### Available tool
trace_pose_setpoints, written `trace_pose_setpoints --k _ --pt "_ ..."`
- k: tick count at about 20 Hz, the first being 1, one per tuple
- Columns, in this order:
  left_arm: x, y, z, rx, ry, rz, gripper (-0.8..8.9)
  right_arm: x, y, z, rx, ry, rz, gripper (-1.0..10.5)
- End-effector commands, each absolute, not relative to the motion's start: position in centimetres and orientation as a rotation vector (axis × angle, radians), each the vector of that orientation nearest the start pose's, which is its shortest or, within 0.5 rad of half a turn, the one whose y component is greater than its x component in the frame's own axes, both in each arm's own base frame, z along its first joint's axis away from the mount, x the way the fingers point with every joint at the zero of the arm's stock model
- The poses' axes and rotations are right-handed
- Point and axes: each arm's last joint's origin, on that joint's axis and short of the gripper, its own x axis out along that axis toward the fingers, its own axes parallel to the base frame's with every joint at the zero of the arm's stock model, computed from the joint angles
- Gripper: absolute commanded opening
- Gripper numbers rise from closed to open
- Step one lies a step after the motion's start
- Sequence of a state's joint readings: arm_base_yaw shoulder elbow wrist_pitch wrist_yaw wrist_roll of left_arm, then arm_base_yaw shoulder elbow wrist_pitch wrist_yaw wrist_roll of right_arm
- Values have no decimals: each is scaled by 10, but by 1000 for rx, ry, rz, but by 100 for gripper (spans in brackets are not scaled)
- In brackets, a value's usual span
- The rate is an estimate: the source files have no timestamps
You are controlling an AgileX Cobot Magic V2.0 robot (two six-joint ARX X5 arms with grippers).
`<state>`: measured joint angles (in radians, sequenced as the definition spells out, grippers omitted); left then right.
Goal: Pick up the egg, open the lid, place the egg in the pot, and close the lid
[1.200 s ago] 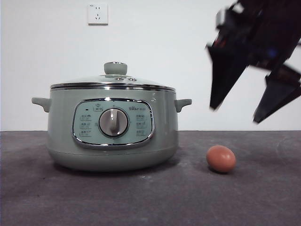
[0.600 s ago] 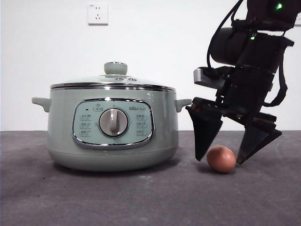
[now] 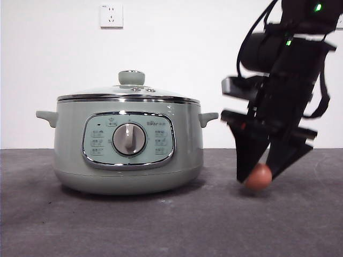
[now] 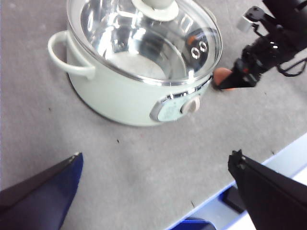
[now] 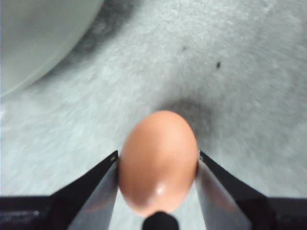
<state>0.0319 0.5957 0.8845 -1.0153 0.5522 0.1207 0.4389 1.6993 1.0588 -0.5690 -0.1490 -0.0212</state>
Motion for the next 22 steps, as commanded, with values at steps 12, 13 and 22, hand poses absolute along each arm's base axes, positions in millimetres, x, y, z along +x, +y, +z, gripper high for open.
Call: trace_pose_setpoints --k 12,13,22 --pt "165 -36 363 -24 548 -597 681 187 92 336 -115 656 572 -16" --pt "175 -43 364 -8 546 -606 681 180 89 341 -111 630 574 -16" --pt "276 -125 349 133 583 -612 681 142 71 360 -96 552 577 -16"
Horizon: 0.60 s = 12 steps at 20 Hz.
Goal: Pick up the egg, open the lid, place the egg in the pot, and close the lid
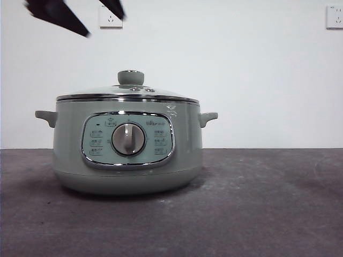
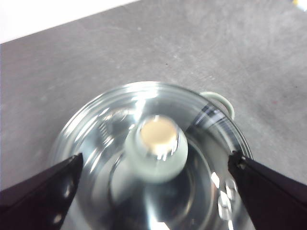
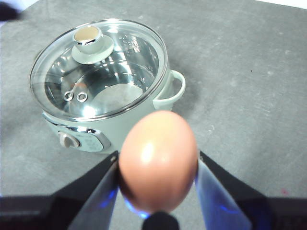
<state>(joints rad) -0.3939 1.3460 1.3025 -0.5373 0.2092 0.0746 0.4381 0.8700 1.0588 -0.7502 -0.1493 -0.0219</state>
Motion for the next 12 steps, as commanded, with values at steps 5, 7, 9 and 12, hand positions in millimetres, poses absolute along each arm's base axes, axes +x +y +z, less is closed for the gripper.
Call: trace_pose_setpoints --k 5,7,9,12 --pt "309 -151 317 154 629 -623 681 140 70 359 -97 565 576 -16" --pt "316 -154 308 156 645 -624 681 140 70 359 -97 565 576 -16" --pt "320 -156 302 157 657 -623 680 140 70 359 -98 565 576 -16" --pt "321 -156 300 168 666 -598 597 140 70 359 -98 565 576 -16"
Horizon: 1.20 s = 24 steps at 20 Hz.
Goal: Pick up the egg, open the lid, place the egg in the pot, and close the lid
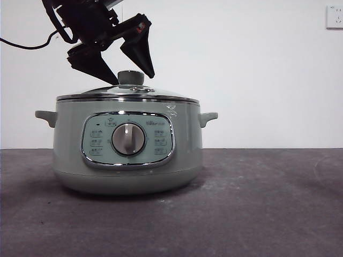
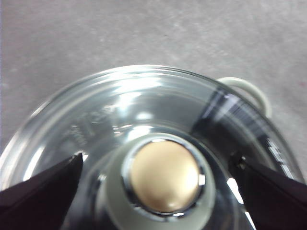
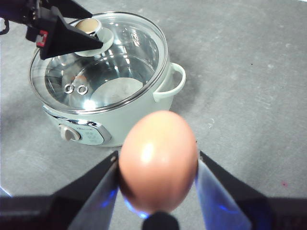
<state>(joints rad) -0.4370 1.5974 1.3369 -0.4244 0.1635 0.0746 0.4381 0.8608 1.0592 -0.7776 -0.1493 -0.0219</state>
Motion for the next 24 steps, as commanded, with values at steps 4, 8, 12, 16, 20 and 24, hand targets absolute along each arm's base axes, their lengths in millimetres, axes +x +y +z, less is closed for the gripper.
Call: trace_pose_setpoints --k 4,8,12,16,20,24 --pt "321 -156 300 166 670 -604 286 140 70 359 -98 565 576 -16" --pt "318 -158 298 170 694 -612 211 140 70 359 -98 565 576 -16" --pt "317 -159 297 170 707 -614 48 140 70 359 -98 565 576 -15" --pt "317 -159 298 168 697 -614 -8 140 70 359 -98 565 576 -16" --pt "312 -156 310 145 657 -608 -8 140 70 359 -98 565 577 -15" --pt "300 -150 336 135 578 -609 -8 141 71 359 -97 561 578 -15"
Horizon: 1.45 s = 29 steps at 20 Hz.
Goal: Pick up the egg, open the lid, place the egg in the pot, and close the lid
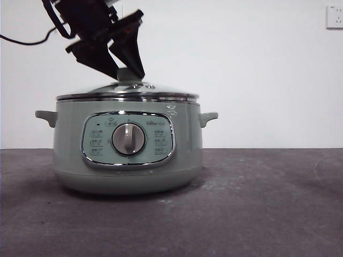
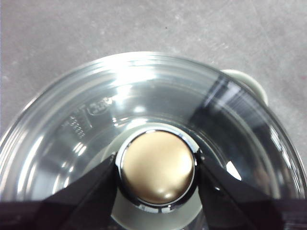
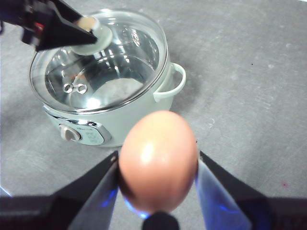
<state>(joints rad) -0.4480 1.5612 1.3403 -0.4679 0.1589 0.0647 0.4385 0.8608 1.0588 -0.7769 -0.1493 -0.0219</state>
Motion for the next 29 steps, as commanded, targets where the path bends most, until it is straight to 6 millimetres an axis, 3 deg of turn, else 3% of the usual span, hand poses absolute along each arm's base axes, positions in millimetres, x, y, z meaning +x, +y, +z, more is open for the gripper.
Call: trace_pose_setpoints --k 1,4,7,12,17,20,23,29 --pt "296 -148 343 132 558 -608 -8 142 71 359 -97 557 579 -16" --pt "279 -140 374 127 509 -606 -8 150 76 360 -92 533 589 -16" --pt "250 -125 408 124 457 -588 -8 167 90 356 -101 539 617 -16" --pt "187 -93 451 116 345 -546 -8 209 137 357 -148 579 708 -17" --pt "133 -66 464 119 321 -506 -8 259 193 351 -233 624 784 -17" --pt "111 -55 467 118 307 -486 -8 288 228 338 -275 651 819 -17" --pt "93 -46 467 115 307 -478 -8 314 260 312 -321 668 850 -17" --pt "79 -39 466 96 310 -477 -8 340 289 250 -435 716 858 -17"
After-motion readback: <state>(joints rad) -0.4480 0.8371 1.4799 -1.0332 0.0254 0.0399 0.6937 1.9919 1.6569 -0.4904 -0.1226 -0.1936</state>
